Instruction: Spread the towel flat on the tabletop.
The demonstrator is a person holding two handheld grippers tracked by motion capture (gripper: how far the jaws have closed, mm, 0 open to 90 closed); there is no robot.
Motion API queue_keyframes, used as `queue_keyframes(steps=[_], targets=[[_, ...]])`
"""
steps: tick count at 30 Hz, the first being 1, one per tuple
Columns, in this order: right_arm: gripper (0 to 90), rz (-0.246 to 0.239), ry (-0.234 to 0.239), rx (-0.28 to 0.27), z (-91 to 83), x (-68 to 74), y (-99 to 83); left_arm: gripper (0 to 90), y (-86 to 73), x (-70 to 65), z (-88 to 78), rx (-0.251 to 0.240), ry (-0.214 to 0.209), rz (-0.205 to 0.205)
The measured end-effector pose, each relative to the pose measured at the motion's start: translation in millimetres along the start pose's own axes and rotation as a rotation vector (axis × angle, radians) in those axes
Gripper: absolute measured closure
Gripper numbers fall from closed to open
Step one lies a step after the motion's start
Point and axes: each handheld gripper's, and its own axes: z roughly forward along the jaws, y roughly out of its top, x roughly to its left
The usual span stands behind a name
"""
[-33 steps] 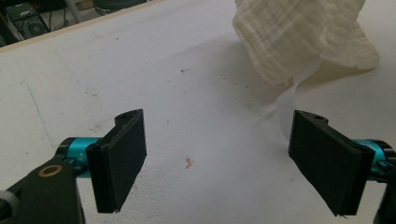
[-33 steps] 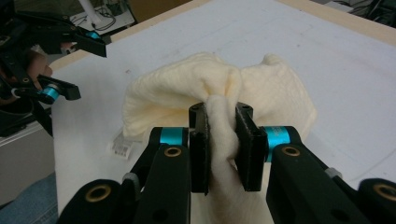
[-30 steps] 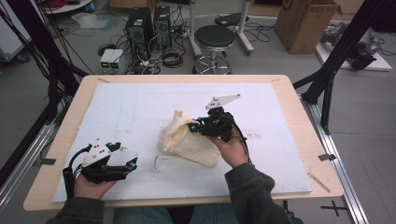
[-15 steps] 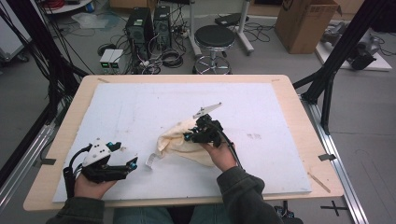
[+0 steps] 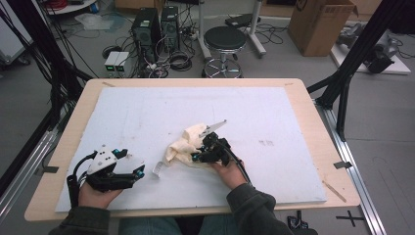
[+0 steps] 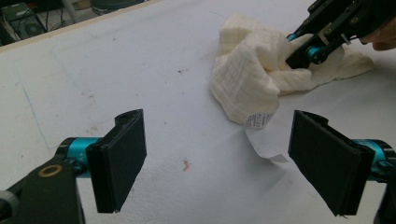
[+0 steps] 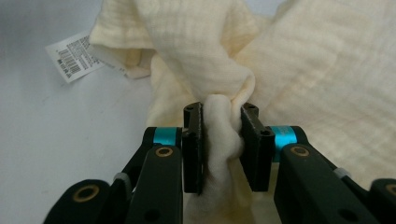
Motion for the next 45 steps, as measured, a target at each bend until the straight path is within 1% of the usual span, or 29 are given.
queue_keyframes(steps=[2, 3, 4, 5, 6, 7, 8, 9, 10, 11, 12, 15, 18, 19, 20, 21, 25, 26, 29, 30, 31, 32, 33, 35, 36, 37, 38, 40, 45], targets=[[70.2, -0.009, 0.002, -0.004, -0.2, 2.0, -1.6, 19.6, 0.2, 0.1, 0.3, 0.000, -0.003, 0.003], [64.3, -0.005, -0.001, -0.002, -0.9, 2.6, -1.7, 19.6, 0.2, -0.3, 0.4, 0.001, -0.005, 0.002], [64.3, -0.005, -0.001, -0.002, -0.9, 2.6, -1.7, 19.6, 0.2, -0.5, 0.4, 0.001, -0.004, 0.002], [60.7, -0.002, 0.002, -0.011, -1.9, 1.7, -1.8, 19.6, 0.3, -0.7, 0.4, 0.002, -0.005, 0.002], [51.8, 0.000, 0.003, -0.032, -5.6, 1.6, -1.4, 19.6, 0.2, -0.6, 0.5, 0.000, -0.004, 0.001], [51.8, 0.000, 0.003, -0.032, -5.6, 1.6, -1.4, 19.6, 0.1, -0.5, 0.5, 0.001, -0.005, 0.001], [46.0, 0.000, 0.017, -0.054, -11.5, 0.4, -0.1, 19.6, 0.1, -0.2, 0.6, 0.001, -0.006, 0.001], [46.0, 0.000, 0.017, -0.054, -11.5, 0.4, -0.1, 19.6, -0.1, -0.1, 0.7, 0.002, -0.003, 0.002], [44.1, -0.006, 0.012, -0.062, -15.4, 0.1, 0.7, 19.6, -0.1, -0.1, 0.8, 0.001, -0.004, 0.002], [41.5, -0.022, -0.004, -0.085, -24.5, -1.0, 2.3, 19.6, -0.1, -0.1, 0.8, 0.002, -0.003, 0.002], [41.5, -0.022, -0.004, -0.085, -24.5, -1.0, 2.3, 19.6, -0.2, -0.2, 1.0, 0.001, -0.004, 0.001], [39.1, -0.033, -0.026, -0.115, -38.7, -5.0, 3.3, 19.6, -0.1, -0.7, 1.2, 0.002, -0.002, 0.001], [39.2, -0.048, -0.025, -0.126, -49.4, -9.4, 1.5, 19.6, 0.1, -1.0, 1.7, 0.003, -0.006, 0.002], [39.3, -0.048, -0.022, -0.122, -52.1, -10.0, 0.6, 19.6, 0.1, -1.2, 1.9, 0.003, -0.006, 0.000], [39.4, -0.064, -0.021, -0.110, -55.7, -11.1, -2.0, 19.6, 0.2, -1.2, 2.0, 0.003, -0.008, 0.001], [39.4, -0.064, -0.021, -0.110, -55.7, -11.1, -2.0, 19.6, 0.2, -1.4, 2.1, 0.002, -0.008, 0.001], [39.3, -0.117, -0.008, -0.092, -58.1, -6.8, -7.6, 19.6, 0.3, -1.5, 3.0, 0.007, -0.008, 0.003], [39.4, -0.132, 0.008, -0.084, -56.7, -4.7, -8.5, 19.6, 0.4, -1.6, 3.3, 0.007, -0.009, 0.005], [41.7, -0.188, 0.031, -0.046, -48.2, 1.5, -9.9, 19.6, 0.8, -2.3, 3.9, 0.008, -0.013, 0.007], [43.0, -0.201, 0.031, -0.033, -44.2, 3.0, -10.1, 19.6, 0.9, -2.3, 4.2, 0.008, -0.015, 0.008], [45.3, -0.215, 0.019, -0.010, -40.3, 4.2, -10.0, 19.6, 1.0, -2.2, 4.2, 0.009, -0.015, 0.008], [51.9, -0.222, 0.010, 0.006, -36.1, 4.7, -10.0, 19.6, 1.0, -2.1, 4.3, 0.009, -0.016, 0.008], [60.6, -0.226, 0.003, 0.016, -33.8, 4.8, -10.2, 19.6, 1.0, -2.1, 4.4, 0.007, -0.017, 0.006], [73.3, -0.208, 0.026, 0.029, -29.2, 3.7, -11.1, 19.6, 0.8, -2.0, 4.4, 0.007, -0.016, 0.006], [80.9, -0.197, 0.053, 0.046, -28.8, 5.3, -11.3, 19.6, 0.6, -2.0, 4.5, 0.006, -0.016, 0.003], [80.9, -0.197, 0.053, 0.046, -28.8, 5.3, -11.3, 19.6, 0.5, -1.8, 4.4, 0.006, -0.017, 0.003], [81.8, -0.192, 0.068, 0.034, -29.7, 6.8, -11.1, 19.6, 0.5, -1.6, 4.2, 0.007, -0.018, 0.002], [82.0, -0.180, 0.083, 0.032, -34.1, 10.4, -8.9, 19.6, 0.6, -1.2, 4.2, 0.007, -0.015, 0.003], [82.3, -0.189, 0.115, 0.020, -49.1, 25.4, 0.3, 19.6, 0.7, -1.7, 3.7, 0.003, -0.015, 0.002]])
